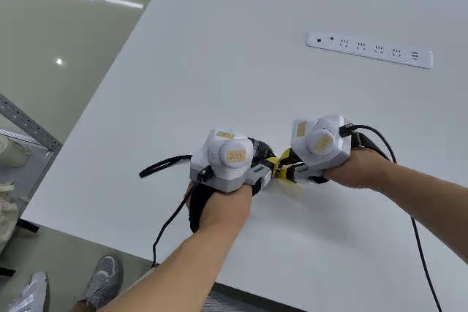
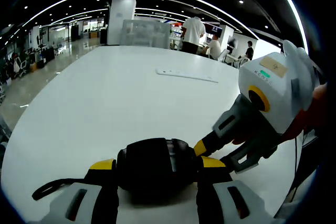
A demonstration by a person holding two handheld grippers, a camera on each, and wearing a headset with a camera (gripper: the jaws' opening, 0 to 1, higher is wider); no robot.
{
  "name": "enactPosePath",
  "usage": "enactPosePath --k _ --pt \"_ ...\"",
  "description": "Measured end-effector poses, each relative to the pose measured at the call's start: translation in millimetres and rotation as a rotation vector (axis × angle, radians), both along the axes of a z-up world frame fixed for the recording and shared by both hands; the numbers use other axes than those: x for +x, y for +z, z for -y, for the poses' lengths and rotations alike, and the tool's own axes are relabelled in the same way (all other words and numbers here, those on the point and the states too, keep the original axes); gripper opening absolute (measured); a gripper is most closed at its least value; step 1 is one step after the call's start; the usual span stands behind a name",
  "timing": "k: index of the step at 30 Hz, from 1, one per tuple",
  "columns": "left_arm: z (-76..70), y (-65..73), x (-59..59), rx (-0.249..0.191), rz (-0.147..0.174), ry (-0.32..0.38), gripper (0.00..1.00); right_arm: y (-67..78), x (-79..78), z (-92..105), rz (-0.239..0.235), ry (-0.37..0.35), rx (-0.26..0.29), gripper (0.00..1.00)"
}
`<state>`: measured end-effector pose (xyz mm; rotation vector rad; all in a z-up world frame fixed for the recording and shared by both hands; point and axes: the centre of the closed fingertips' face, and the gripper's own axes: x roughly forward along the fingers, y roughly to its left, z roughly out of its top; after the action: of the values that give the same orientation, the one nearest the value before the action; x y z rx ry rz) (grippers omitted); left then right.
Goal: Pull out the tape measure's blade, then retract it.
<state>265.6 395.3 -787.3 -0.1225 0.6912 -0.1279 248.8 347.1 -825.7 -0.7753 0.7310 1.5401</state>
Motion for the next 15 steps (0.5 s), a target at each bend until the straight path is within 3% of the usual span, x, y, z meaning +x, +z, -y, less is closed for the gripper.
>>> enactPosePath --k 15 --pt "-0.3 0.1 0.1 -0.003 0.005 0.004 0.56 -0.4 -0.3 -0.5 0.01 -0.028 0.0 0.12"
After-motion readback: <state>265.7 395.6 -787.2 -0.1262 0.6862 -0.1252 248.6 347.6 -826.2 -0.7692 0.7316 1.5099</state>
